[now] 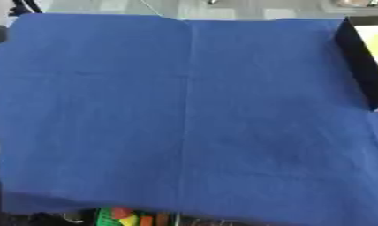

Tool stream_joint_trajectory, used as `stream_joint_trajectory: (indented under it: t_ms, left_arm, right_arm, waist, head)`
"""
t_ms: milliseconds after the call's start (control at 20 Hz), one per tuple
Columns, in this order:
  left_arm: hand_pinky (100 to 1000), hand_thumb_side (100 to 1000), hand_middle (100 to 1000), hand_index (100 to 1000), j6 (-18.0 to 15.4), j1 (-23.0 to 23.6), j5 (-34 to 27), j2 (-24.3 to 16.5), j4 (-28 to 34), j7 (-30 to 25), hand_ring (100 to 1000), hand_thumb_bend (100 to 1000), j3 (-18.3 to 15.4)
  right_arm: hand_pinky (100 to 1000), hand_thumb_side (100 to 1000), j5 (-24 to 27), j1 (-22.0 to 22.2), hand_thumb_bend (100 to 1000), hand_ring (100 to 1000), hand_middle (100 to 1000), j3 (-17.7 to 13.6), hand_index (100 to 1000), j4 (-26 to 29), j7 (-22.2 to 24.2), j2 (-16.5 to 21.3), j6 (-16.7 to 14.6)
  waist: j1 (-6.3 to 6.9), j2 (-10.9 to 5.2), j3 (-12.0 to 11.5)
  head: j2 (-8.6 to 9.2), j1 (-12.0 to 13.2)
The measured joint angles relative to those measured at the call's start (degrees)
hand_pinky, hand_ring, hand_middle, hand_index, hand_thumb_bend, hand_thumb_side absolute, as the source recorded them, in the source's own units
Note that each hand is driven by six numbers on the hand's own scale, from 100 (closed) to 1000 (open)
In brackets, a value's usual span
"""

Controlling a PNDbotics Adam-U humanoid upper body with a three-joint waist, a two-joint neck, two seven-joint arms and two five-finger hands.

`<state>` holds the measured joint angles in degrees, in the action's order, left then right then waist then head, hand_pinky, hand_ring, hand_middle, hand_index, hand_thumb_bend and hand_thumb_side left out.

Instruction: Pick up the objects with one hand, pass them to the other hand, and then place them into the box on the other side of the table.

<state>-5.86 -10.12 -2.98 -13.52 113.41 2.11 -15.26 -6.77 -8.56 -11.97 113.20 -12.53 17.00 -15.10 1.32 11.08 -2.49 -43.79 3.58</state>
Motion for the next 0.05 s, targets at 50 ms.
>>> stream_joint_trajectory:
  t_ms: [50]
  left_arm:
    - [732,951,597,765,0.1,0.0,0.0,0.0,0.0,-0.1,642,100,0.0]
  right_arm:
    - [902,621,0.0,0.0,100,851,845,0.0,1000,0.0,0.0,0.0,0.1]
  waist:
    - [-0.02,0.0,0.0]
  head:
    - [0.0,-0.1]
